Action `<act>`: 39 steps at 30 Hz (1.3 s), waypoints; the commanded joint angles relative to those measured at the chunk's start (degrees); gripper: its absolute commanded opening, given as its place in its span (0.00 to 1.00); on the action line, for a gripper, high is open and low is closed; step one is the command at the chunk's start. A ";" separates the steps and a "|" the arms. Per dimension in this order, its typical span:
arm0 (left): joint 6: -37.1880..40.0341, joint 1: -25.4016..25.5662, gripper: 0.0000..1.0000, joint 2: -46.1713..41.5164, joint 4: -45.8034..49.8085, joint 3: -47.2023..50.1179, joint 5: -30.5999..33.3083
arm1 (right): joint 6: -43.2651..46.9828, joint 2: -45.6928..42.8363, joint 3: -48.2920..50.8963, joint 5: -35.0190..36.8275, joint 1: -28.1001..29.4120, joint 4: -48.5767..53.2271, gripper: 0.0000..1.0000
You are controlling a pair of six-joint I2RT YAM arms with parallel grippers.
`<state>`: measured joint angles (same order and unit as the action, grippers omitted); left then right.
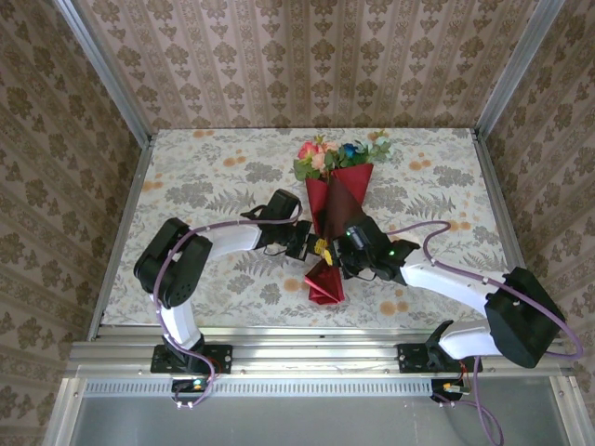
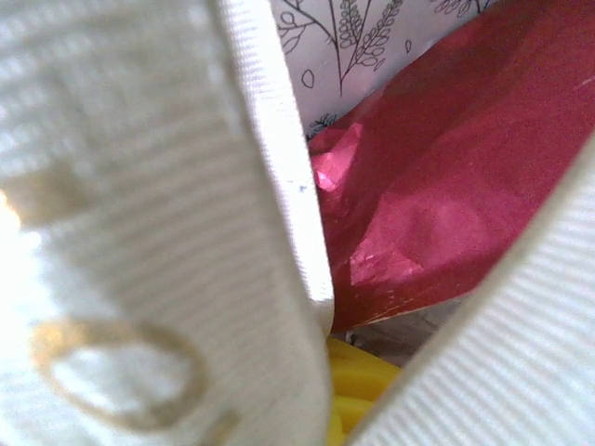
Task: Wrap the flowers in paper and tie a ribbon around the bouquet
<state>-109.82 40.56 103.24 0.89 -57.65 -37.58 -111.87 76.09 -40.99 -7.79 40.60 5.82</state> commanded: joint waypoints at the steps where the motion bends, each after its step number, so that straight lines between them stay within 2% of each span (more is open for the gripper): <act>1: -1.83 -0.54 0.00 -1.17 -3.28 1.90 3.62 | -2.13 -1.22 2.70 -1.18 0.93 1.32 0.00; 8: -1.64 -0.48 0.00 -2.94 -13.01 5.54 5.70 | -4.45 -0.17 4.67 -0.87 0.67 0.58 0.00; 11: -0.19 -0.31 0.00 -4.01 -14.64 7.13 5.76 | -3.75 -0.96 4.81 -0.50 -0.30 0.13 0.11; 15: 0.65 -0.14 0.00 -5.50 -15.28 8.79 5.91 | -0.30 -4.43 2.85 1.00 -2.72 5.07 0.25; 18: 1.01 -0.17 0.00 -5.69 -15.30 9.25 5.77 | 1.71 -6.83 1.65 1.49 -4.82 7.61 0.32; 24: 0.92 0.07 0.00 -5.42 -15.41 9.68 5.72 | 2.35 -5.99 -0.61 1.82 -7.69 6.70 0.32; 31: 0.98 0.40 0.00 -5.93 -14.52 10.06 6.29 | -0.02 3.17 -4.15 -0.03 -8.88 1.49 0.23; 33: 1.01 0.34 0.00 -5.94 -14.49 10.03 6.53 | -1.39 5.75 -4.97 -2.05 -8.30 1.10 0.24; 39: 0.92 0.36 0.00 -5.77 -14.90 9.80 7.34 | -4.34 4.90 -4.81 -2.05 -5.47 3.01 0.30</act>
<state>-109.69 40.64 99.33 -13.72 -48.34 -31.42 -113.58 81.80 -44.86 -9.30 34.24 7.86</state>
